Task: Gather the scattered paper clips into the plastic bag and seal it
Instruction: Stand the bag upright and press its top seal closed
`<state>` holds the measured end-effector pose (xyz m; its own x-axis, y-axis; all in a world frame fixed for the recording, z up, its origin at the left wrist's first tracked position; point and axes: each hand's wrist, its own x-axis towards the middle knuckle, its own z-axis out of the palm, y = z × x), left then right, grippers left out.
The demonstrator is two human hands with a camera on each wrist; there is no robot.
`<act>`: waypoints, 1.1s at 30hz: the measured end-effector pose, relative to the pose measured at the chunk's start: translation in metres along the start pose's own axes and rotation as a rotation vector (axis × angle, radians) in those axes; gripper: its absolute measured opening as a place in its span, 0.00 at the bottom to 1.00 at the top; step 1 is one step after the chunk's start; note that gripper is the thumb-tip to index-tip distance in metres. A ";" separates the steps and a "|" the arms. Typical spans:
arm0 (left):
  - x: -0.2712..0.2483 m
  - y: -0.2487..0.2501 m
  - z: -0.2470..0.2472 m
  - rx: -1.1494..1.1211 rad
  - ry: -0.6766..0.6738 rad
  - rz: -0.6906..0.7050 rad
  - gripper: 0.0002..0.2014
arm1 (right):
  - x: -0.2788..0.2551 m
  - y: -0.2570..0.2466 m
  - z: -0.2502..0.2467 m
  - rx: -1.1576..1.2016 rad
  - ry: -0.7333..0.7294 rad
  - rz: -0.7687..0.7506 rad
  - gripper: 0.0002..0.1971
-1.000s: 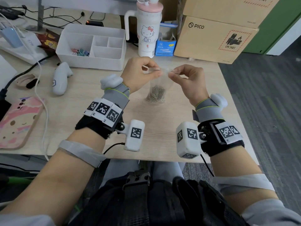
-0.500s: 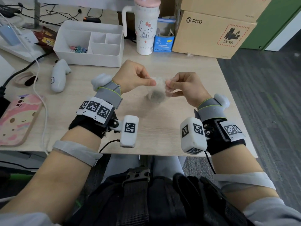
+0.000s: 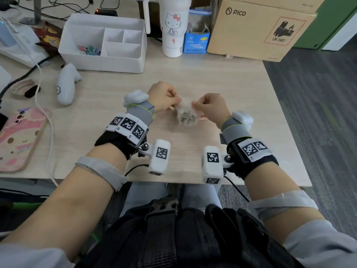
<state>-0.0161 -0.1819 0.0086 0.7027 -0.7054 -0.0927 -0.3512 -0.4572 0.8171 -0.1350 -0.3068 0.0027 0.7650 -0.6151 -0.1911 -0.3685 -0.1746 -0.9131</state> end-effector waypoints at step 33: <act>-0.013 -0.008 0.007 0.209 -0.127 0.162 0.18 | -0.011 0.006 0.000 -0.252 -0.106 -0.279 0.13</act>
<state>-0.0270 -0.1730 -0.0007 0.5485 -0.8345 -0.0523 -0.5813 -0.4255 0.6936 -0.1458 -0.3012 -0.0002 0.8994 -0.4371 0.0040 -0.2467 -0.5151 -0.8209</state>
